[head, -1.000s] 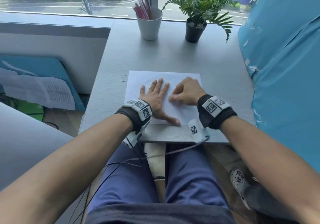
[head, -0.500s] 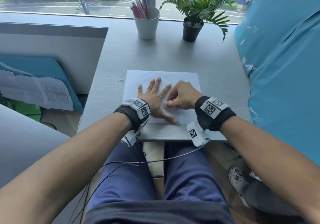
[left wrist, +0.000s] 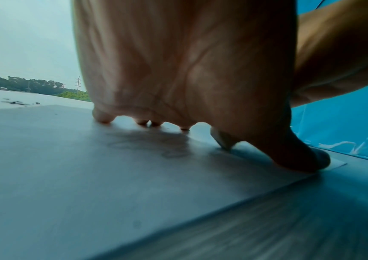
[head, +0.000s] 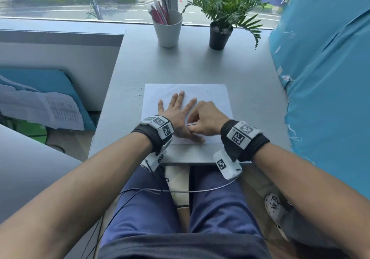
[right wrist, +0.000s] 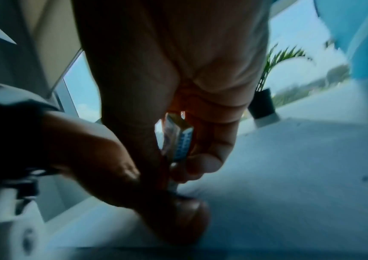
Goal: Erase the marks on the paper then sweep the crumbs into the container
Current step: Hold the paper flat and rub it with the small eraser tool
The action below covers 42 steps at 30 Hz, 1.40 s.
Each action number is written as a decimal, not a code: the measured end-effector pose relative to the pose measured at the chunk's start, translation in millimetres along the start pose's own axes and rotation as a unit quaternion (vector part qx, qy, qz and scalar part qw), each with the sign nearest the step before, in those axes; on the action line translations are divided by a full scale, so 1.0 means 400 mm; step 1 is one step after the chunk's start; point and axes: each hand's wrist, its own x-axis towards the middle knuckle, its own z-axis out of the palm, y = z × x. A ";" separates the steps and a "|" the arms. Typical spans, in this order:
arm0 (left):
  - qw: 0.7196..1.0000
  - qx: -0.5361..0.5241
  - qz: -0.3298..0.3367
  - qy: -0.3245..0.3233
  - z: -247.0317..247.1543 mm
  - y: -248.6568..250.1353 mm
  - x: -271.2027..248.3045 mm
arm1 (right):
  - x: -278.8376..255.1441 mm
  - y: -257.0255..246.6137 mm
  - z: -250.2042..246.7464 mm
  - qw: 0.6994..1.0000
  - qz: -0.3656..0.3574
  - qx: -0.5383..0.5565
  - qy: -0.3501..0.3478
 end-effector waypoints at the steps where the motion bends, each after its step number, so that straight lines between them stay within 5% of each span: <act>1: 1.000 -0.002 0.001 0.000 0.001 -0.001 -0.001 | -0.001 0.010 -0.001 1.000 -0.001 0.002 0.001; 6: 1.000 -0.006 0.023 -0.015 -0.030 -0.015 -0.017 | 0.028 0.101 -0.059 0.992 0.097 0.034 0.076; 10: 0.997 -0.004 0.056 -0.055 -0.083 -0.053 -0.012 | 0.050 0.105 -0.066 0.990 0.102 0.021 0.100; 14: 0.999 -0.010 0.020 -0.041 -0.084 -0.053 -0.005 | 0.085 0.084 -0.053 0.981 0.118 0.003 0.156; 19: 0.999 -0.002 0.008 -0.040 -0.081 -0.053 0.001 | 0.034 0.041 0.009 0.997 0.025 0.002 0.075; 23: 0.999 0.007 -0.001 -0.043 -0.080 -0.041 0.001 | 0.067 0.093 -0.038 0.980 0.103 0.034 0.169; 28: 0.998 0.016 0.000 -0.054 -0.079 -0.047 0.003 | 0.025 0.037 -0.006 1.000 0.000 -0.001 0.021; 32: 0.998 0.016 -0.003 -0.055 -0.080 -0.043 -0.001 | 0.060 0.091 -0.056 0.990 0.066 0.029 0.118; 36: 0.998 0.018 0.000 -0.055 -0.076 -0.047 0.004 | 0.029 0.050 -0.020 1.000 -0.025 -0.015 -0.005; 40: 0.998 0.025 -0.002 -0.054 -0.078 -0.040 0.004 | 0.064 0.098 -0.068 0.994 0.058 0.029 0.090; 42: 0.998 0.028 -0.007 -0.061 -0.078 -0.041 0.005 | 0.048 0.073 -0.040 0.999 0.011 0.005 0.048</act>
